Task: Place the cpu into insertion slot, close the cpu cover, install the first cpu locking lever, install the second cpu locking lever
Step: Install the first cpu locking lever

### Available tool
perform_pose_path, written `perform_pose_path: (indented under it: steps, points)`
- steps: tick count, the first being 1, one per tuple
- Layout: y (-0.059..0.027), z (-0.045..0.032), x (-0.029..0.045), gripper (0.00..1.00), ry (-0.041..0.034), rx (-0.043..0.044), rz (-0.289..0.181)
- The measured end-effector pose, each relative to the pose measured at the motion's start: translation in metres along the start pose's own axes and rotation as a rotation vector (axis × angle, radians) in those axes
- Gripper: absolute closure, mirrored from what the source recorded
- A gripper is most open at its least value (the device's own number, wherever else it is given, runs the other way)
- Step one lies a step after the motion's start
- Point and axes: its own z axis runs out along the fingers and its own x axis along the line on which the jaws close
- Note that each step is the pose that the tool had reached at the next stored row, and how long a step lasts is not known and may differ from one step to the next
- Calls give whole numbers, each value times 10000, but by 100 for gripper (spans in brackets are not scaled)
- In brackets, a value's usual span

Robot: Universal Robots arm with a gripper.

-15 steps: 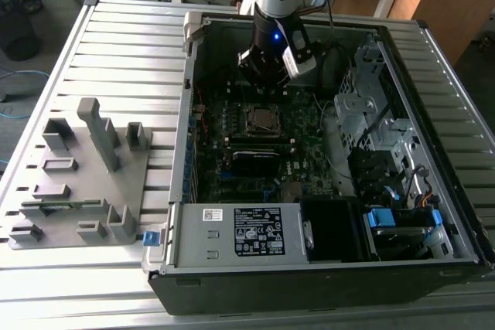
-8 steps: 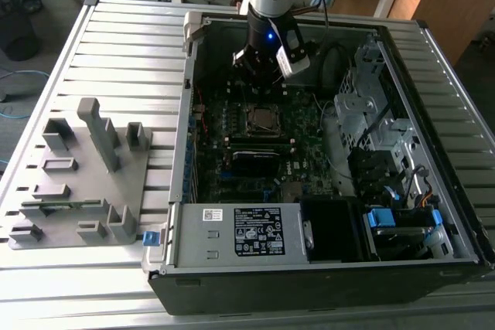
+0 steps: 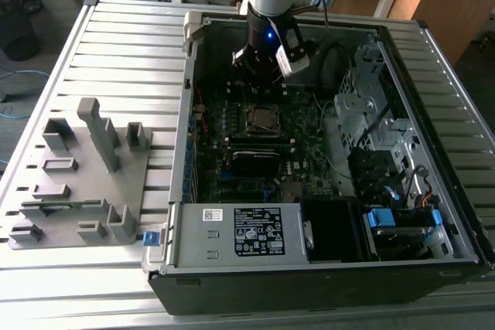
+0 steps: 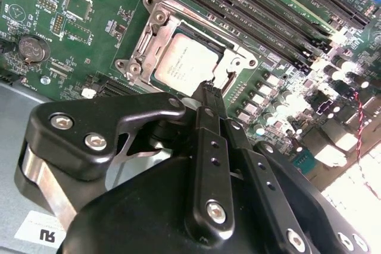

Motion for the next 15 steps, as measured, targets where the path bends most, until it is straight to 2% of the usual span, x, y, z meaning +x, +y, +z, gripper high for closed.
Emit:
perform_pose_path:
  steps: [9, 12, 15]
  points:
    - [0, -15, 4, 90, -9, -1, 3]
    - [0, -15, 35, 90, -64, -1, 0]
    - [0, -12, 105, 90, -140, -2, 0]
